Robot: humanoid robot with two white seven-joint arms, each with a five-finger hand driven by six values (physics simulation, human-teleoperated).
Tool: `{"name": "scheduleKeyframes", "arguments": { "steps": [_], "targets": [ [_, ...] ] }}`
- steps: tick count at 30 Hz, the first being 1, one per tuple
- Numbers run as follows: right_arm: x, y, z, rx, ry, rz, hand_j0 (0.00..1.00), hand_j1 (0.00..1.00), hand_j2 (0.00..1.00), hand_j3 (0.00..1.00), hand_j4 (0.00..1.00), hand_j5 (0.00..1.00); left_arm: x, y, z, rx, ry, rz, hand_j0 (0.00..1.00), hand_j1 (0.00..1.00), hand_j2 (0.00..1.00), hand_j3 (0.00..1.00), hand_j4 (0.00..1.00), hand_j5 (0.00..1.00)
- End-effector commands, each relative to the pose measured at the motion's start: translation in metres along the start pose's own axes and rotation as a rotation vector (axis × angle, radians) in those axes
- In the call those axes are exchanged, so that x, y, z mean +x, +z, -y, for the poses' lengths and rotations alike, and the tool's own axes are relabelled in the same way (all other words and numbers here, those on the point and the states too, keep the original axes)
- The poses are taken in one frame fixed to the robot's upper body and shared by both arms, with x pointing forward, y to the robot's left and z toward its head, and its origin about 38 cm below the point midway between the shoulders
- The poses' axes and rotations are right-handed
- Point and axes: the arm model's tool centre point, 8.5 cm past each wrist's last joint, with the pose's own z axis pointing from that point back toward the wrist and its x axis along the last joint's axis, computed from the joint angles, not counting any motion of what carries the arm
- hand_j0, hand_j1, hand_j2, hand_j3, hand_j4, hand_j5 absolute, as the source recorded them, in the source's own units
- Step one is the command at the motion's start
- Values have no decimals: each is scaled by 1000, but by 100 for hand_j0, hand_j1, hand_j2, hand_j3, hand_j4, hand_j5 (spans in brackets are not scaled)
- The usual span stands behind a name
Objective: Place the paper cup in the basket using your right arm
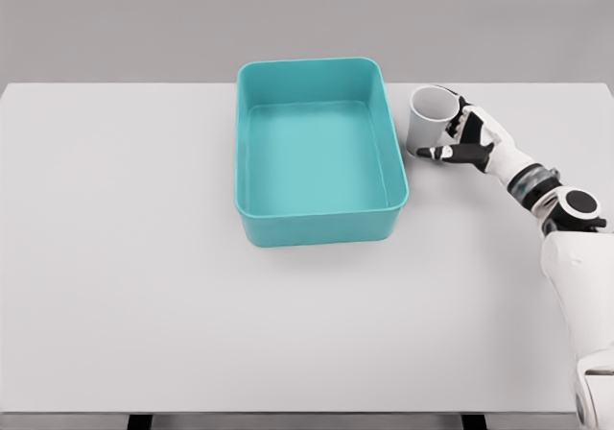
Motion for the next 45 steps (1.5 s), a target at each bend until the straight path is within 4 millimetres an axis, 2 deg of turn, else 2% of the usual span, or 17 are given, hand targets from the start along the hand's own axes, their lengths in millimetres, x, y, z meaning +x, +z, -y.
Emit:
{"name": "scheduleKeyframes", "arguments": {
  "steps": [1,6,9,14,24,40,43,45],
  "targets": [
    [-1,-1,-2,2,-8,3,100,100,100,100,100,100,0,0,0,0,0,0,100,100,100,100,100,100],
    [-2,-3,-5,13,-1,-4,98,98,98,98,98,98,0,0,0,0,0,0,100,100,100,100,100,100],
    [-2,-3,-5,13,-1,-4,86,86,86,86,86,86,0,0,0,0,0,0,100,100,100,100,100,100],
    [-2,-3,-5,13,0,-6,75,75,75,75,75,75,0,0,0,0,0,0,100,100,100,100,100,100],
    [-1,-3,-5,12,0,-2,64,64,64,64,64,64,0,0,0,0,0,0,100,100,100,100,100,100],
    [9,-1,2,2,10,21,60,60,60,60,60,60,0,0,0,0,0,0,100,100,100,100,100,100],
    [26,-1,4,10,45,58,59,59,59,59,59,59,0,0,0,0,0,0,100,100,100,100,100,100],
    [26,1,4,10,48,60,59,59,59,59,59,59,0,0,0,0,0,0,100,100,100,100,100,100]
  ]
}}
